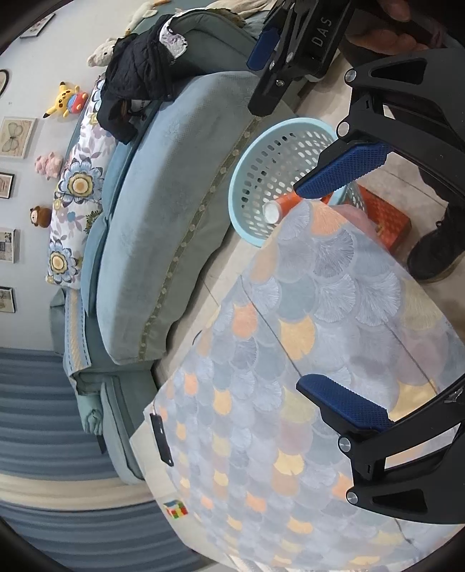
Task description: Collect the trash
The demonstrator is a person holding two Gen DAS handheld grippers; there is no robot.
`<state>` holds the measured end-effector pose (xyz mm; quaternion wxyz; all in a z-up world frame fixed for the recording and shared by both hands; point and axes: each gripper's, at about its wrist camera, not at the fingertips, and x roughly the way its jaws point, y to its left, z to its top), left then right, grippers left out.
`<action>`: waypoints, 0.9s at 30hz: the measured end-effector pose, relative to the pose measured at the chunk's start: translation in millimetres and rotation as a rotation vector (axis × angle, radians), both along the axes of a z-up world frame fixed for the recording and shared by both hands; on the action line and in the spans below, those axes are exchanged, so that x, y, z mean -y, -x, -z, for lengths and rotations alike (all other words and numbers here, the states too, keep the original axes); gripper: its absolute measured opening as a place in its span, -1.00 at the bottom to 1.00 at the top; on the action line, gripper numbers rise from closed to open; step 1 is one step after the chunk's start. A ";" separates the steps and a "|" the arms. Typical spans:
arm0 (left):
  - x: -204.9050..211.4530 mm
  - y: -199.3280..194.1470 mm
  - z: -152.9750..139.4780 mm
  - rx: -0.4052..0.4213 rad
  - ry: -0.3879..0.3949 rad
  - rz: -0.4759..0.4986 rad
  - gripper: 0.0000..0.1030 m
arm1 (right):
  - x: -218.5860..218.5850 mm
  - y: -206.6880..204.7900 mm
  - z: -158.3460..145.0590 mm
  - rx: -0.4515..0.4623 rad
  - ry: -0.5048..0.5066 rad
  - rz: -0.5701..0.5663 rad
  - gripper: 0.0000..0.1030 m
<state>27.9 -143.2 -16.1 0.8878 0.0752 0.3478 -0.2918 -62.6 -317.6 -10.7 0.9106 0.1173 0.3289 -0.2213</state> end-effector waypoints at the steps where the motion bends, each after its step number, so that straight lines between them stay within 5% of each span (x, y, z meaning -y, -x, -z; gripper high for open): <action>1: -0.3 0.2 -0.5 0.003 0.001 0.001 0.85 | 0.4 0.1 0.2 0.000 -0.004 0.002 0.84; 12: -0.7 8.1 -7.9 0.069 0.007 -0.022 0.85 | -0.7 -1.0 1.0 -0.005 -0.002 -0.007 0.84; 27: 1.1 2.9 -7.2 0.039 -0.023 -0.056 0.85 | -3.5 -1.3 1.8 -0.006 -0.009 -0.013 0.84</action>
